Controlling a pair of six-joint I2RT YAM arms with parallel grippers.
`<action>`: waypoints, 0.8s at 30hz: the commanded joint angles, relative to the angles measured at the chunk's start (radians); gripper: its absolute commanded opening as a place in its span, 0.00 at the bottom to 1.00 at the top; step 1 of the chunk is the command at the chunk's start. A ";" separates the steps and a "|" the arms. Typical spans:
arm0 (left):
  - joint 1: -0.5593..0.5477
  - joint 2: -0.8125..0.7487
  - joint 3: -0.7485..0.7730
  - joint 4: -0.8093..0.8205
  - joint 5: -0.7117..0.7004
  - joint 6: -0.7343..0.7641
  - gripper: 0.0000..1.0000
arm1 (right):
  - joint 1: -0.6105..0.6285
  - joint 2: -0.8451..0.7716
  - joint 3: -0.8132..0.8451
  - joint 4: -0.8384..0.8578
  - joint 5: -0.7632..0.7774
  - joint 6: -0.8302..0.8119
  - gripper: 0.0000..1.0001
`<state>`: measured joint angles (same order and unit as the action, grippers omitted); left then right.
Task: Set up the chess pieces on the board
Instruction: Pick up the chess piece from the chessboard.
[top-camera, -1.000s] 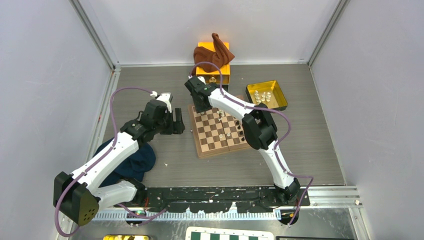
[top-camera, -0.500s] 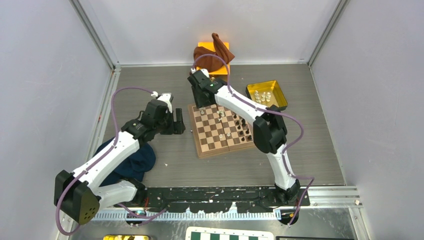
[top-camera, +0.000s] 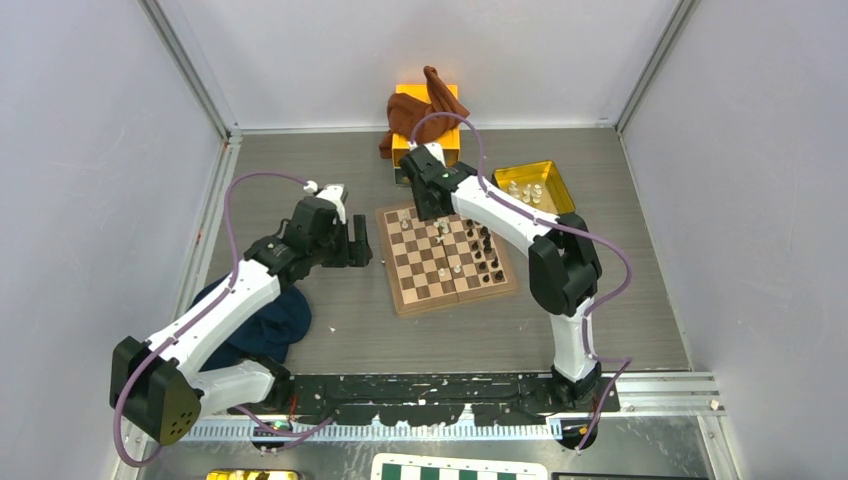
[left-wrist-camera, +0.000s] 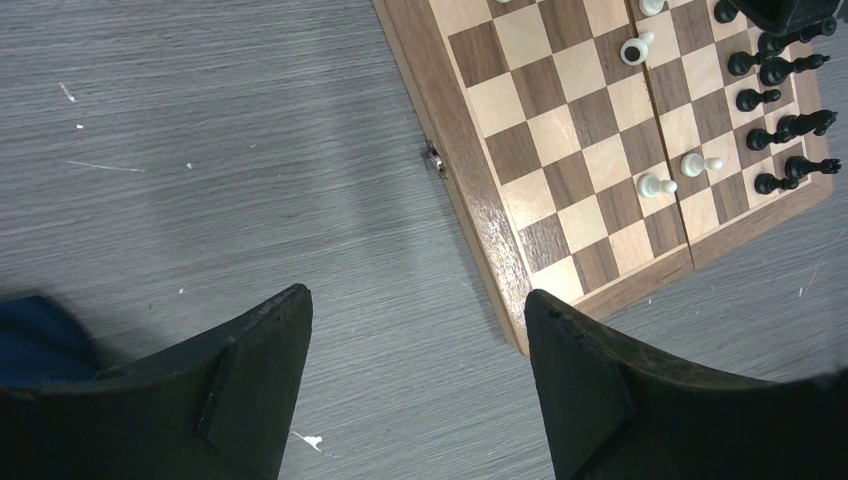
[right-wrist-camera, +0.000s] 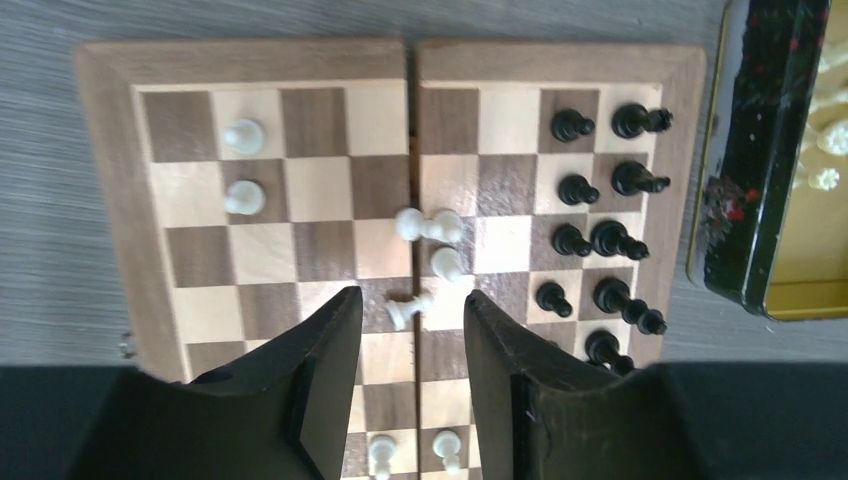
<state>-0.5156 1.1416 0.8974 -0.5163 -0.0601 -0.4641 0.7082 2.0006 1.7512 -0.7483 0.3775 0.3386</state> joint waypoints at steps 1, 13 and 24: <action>0.005 0.003 0.044 0.012 -0.002 0.002 0.79 | -0.019 -0.091 -0.052 0.039 0.024 0.015 0.47; 0.005 0.027 0.047 0.022 0.008 0.005 0.77 | -0.049 -0.093 -0.127 0.067 -0.020 0.033 0.43; 0.005 0.045 0.051 0.024 0.006 0.008 0.77 | -0.078 -0.050 -0.133 0.095 -0.076 0.044 0.39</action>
<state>-0.5156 1.1858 0.9012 -0.5152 -0.0593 -0.4641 0.6415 1.9640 1.6192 -0.6987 0.3248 0.3691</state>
